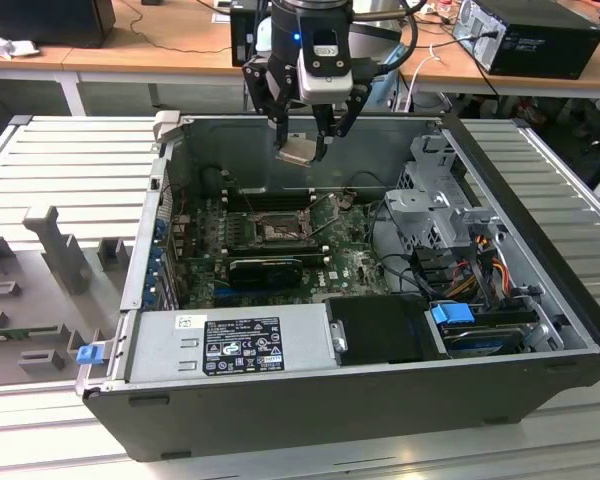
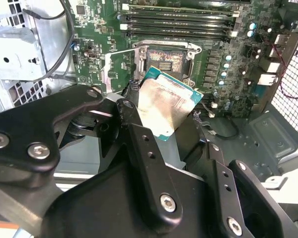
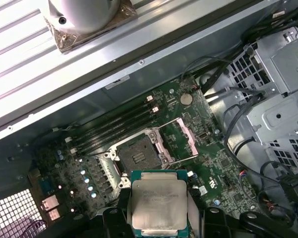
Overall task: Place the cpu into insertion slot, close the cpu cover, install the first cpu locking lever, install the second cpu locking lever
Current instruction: 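Place the cpu into insertion slot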
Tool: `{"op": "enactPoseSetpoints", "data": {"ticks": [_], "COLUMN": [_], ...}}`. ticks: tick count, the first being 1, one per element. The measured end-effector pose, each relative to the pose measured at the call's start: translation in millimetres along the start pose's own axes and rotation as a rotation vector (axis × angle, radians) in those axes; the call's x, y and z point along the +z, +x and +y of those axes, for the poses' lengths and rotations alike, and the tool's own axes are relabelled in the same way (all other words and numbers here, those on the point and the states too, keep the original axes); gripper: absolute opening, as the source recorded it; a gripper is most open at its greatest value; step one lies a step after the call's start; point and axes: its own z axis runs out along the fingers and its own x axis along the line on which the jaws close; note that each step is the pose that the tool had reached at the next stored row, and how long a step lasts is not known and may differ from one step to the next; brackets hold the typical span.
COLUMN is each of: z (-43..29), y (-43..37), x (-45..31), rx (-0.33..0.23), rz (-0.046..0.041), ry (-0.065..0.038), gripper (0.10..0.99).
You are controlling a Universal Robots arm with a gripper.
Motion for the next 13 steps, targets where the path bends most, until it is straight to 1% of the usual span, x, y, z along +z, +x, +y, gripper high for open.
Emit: {"op": "enactPoseSetpoints", "data": {"ticks": [6, 13], "z": [0.0, 0.0], "y": [0.0, 0.0], "x": [0.0, 0.0], "rx": [0.037, 0.059], "rz": [-0.0034, -0.0053], "ry": [-0.001, -0.001], "gripper": [0.533, 0.533]}}
